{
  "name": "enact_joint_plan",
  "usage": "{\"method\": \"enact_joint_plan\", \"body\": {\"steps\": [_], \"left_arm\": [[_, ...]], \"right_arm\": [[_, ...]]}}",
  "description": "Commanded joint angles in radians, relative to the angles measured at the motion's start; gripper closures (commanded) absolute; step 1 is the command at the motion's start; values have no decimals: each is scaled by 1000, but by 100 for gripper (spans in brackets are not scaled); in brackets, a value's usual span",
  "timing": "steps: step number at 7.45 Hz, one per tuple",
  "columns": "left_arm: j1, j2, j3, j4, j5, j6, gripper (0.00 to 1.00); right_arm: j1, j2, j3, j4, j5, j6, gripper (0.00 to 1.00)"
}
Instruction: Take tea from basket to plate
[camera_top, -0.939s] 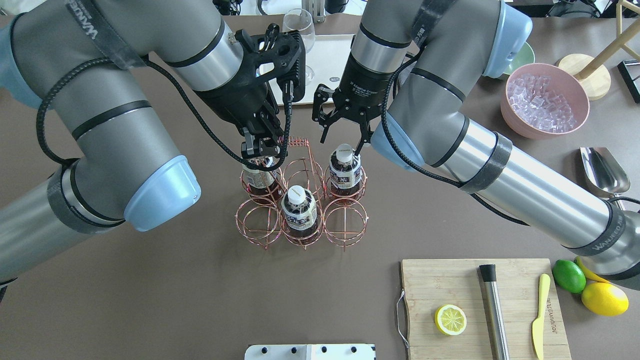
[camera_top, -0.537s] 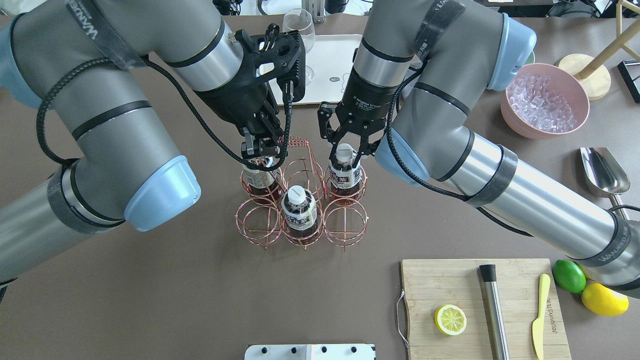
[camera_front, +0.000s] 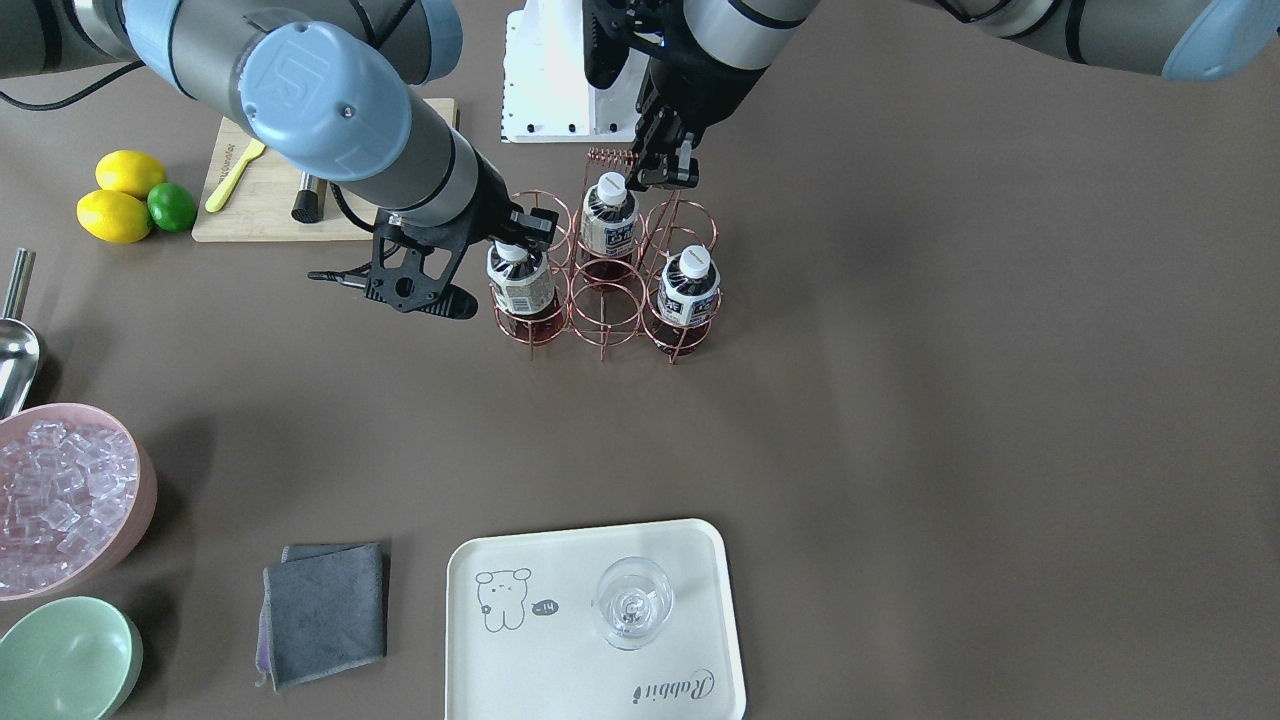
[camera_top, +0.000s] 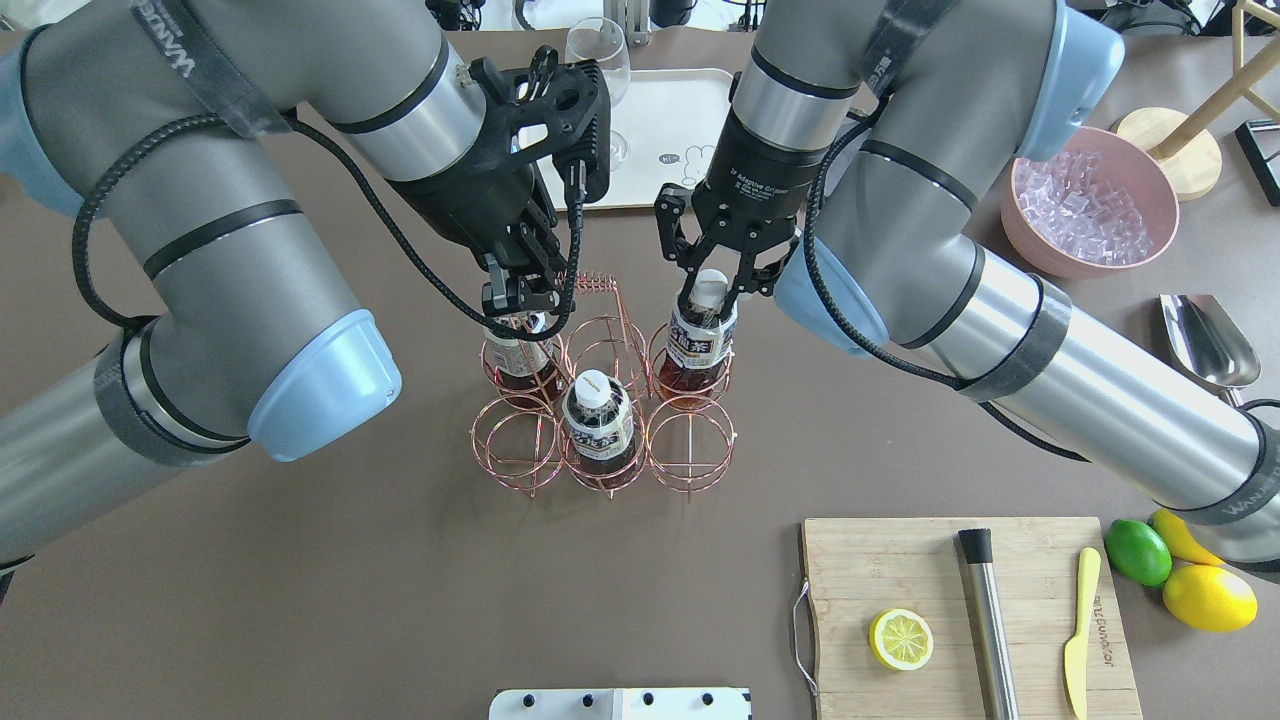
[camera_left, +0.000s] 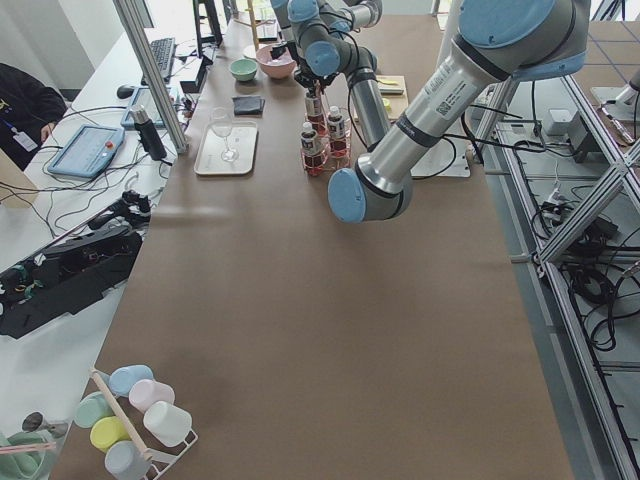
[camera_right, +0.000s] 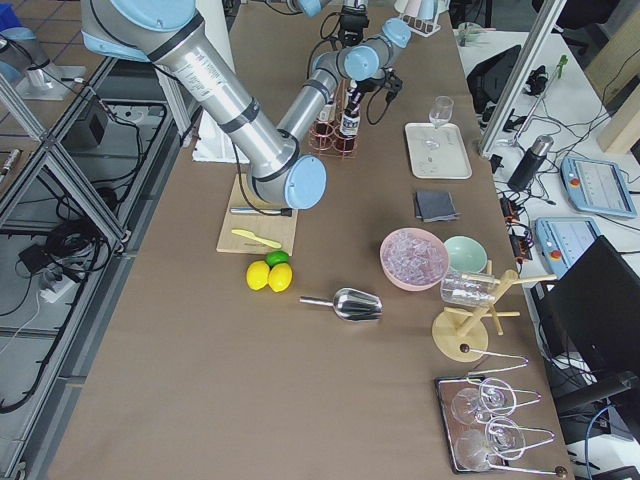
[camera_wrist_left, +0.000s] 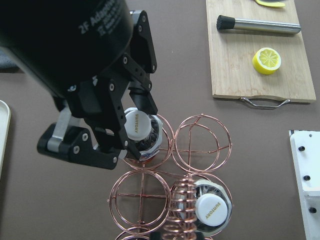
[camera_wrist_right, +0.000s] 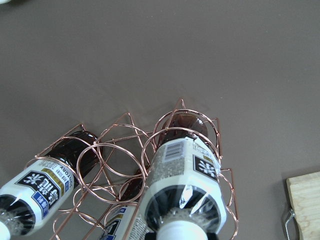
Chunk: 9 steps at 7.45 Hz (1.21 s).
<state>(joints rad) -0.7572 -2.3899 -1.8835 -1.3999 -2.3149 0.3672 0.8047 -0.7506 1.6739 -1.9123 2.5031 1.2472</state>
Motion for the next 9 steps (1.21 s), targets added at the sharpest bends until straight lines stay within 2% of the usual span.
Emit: {"method": "enact_joint_plan", "body": {"steps": [1, 2, 4, 5, 7, 9], "left_arm": [[-7, 1, 1, 1, 0, 6, 100], [-8, 9, 1, -1, 0, 6, 100], [-8, 9, 1, -1, 0, 6, 100], [-8, 11, 1, -1, 0, 7, 100], [-8, 9, 1, -1, 0, 6, 100], [-8, 9, 1, -1, 0, 6, 100]], "right_arm": [[65, 16, 62, -105, 11, -8, 100], [105, 37, 60, -116, 41, -9, 100], [171, 89, 23, -132, 48, -24, 100], [212, 124, -53, -132, 48, -96, 100], [249, 241, -287, -132, 27, -262, 100], [267, 292, -467, -122, -6, -420, 100]]}}
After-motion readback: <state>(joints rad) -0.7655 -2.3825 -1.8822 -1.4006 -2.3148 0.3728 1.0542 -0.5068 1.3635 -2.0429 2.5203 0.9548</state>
